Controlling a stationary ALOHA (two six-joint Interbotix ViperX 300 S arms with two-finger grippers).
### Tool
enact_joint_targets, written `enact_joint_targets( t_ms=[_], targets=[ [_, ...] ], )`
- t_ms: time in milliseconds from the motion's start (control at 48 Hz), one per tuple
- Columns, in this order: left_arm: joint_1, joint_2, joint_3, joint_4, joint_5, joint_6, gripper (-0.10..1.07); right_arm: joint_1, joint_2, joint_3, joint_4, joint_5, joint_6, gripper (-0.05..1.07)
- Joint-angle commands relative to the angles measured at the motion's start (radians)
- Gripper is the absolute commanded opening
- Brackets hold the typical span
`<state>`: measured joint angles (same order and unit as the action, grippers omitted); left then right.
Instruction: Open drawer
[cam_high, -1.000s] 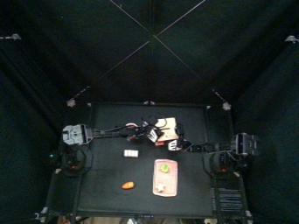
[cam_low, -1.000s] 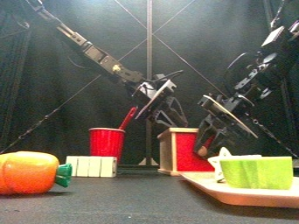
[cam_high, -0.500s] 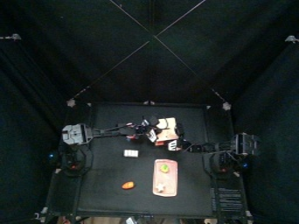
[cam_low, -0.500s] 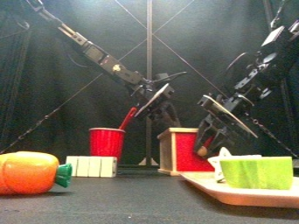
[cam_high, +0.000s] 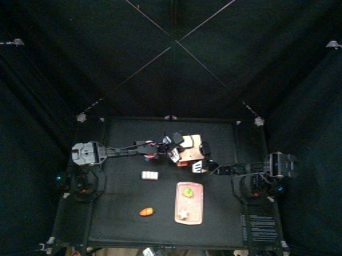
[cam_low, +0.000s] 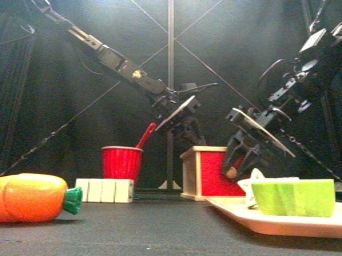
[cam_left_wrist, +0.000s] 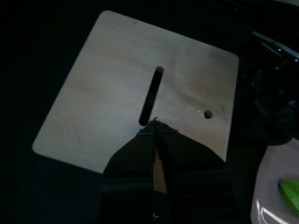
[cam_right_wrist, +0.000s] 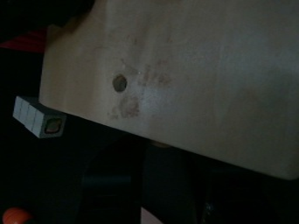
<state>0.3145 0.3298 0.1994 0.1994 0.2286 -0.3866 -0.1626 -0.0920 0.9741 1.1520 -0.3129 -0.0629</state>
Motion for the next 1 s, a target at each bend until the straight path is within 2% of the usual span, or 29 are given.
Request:
enact_joint_targets(
  t_ms=[0,979],
  targets=[
    [0.005,0.012,0.014,0.003,0.034,-0.003,0.43,0.029,-0.014,-0.025,-0.003,-0.002,-0.002,0.53],
    [0.011,0.008,0.006,0.0,0.038,-0.003,0.43,0.29,-0.008,-0.041,0.044,-0.002,0.002,0.53]
  ],
)
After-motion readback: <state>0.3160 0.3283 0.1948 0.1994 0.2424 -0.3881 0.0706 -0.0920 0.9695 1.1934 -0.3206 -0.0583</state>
